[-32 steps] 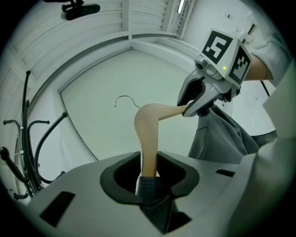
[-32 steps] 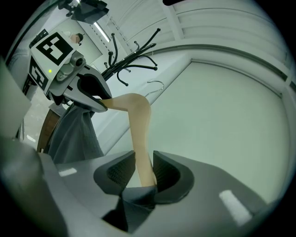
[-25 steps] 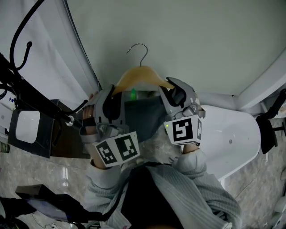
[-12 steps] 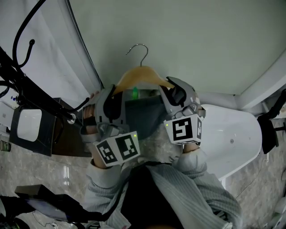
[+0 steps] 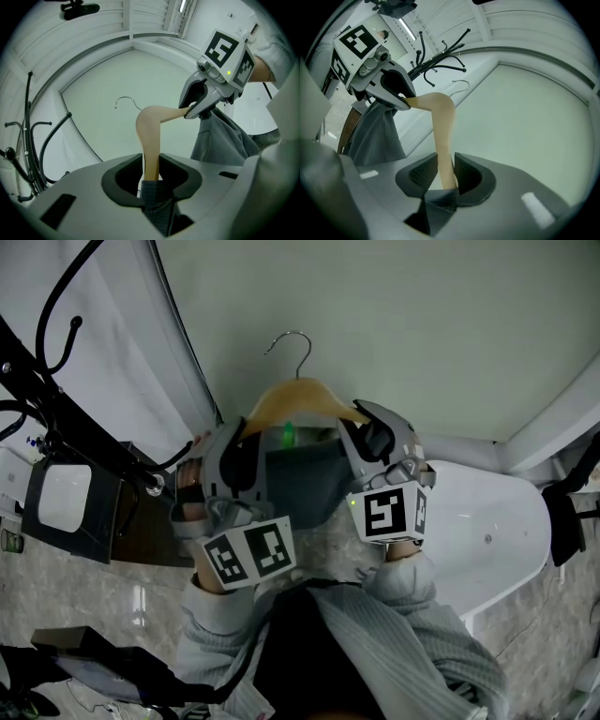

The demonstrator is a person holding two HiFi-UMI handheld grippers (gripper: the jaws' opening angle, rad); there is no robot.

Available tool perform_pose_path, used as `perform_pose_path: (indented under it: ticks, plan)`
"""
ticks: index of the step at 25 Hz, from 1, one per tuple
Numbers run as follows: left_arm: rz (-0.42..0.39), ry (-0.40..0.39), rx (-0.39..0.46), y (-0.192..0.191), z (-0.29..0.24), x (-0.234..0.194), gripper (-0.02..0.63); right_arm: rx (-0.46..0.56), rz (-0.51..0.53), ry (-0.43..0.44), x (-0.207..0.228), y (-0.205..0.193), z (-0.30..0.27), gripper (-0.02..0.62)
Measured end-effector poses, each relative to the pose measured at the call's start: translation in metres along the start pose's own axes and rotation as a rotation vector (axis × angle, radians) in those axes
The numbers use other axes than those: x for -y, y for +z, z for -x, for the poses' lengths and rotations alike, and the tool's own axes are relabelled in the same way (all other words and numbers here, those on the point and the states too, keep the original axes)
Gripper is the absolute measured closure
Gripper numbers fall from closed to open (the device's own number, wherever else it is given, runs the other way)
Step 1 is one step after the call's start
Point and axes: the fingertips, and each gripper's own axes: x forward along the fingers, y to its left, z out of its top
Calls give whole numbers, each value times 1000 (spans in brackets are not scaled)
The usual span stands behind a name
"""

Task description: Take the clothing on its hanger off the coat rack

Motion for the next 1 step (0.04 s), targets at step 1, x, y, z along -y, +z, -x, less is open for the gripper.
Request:
perform_pose_path:
  ticks: [1]
  plan:
    - [2,0,0,-1,1,-1,497,-1,0,-1,-1,1,0,486]
